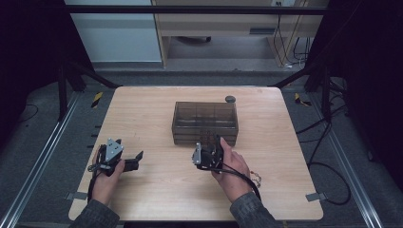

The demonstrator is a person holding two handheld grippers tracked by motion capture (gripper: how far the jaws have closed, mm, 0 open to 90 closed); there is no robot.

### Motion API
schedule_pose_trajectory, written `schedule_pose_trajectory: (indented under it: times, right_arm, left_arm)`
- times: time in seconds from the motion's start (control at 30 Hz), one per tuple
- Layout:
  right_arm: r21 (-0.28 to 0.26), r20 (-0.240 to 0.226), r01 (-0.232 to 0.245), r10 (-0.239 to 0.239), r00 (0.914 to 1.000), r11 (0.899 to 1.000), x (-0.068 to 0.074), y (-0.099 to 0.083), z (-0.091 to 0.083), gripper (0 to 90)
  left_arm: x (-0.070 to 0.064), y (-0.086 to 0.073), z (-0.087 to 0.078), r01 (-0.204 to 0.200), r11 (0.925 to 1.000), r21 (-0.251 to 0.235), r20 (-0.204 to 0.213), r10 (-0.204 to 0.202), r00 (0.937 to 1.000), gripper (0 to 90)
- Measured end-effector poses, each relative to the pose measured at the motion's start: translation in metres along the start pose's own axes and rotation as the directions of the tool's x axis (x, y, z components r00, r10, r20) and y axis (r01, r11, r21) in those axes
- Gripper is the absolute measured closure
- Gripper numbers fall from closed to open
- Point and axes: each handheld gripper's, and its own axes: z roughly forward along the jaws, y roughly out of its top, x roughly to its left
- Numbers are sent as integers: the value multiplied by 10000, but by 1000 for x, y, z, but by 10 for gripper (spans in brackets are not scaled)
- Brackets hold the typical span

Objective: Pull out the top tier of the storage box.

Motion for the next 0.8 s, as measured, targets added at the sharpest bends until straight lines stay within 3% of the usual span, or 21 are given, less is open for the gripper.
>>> schedule_pose_trajectory:
  times: [0.17,0.2,0.4,0.47,0.7,0.77,0.8]
  right_arm:
    - [-84,272,667,-665,9974,9977,10,2,4,551]
    - [-39,393,1006,-1004,9942,9949,14,4,7,559]
    - [-92,632,1579,-1570,9856,9874,20,9,14,573]
    - [-103,709,1920,-1909,9791,9813,23,12,18,597]
    - [-67,1006,2219,-2201,9703,9750,29,14,25,607]
    - [-40,1170,2428,-2406,9635,9701,30,15,27,613]
    - [-53,1147,2375,-2354,9651,9714,31,15,27,616]
  left_arm:
    - [0,0,-2,-22,10000,-28,-54,22,10000,31]
    - [0,0,-2,-33,10000,-28,-62,33,10000,31]
    - [0,0,-2,-179,9998,41,-168,179,9997,31]
    - [0,-1,-3,-179,9998,52,-204,180,9996,32]
    - [3,-3,-8,-80,9999,116,-471,85,9989,31]
    - [3,-3,-8,-50,9999,133,-473,57,9989,31]
    - [3,-3,-7,-53,9999,161,-454,60,9990,31]
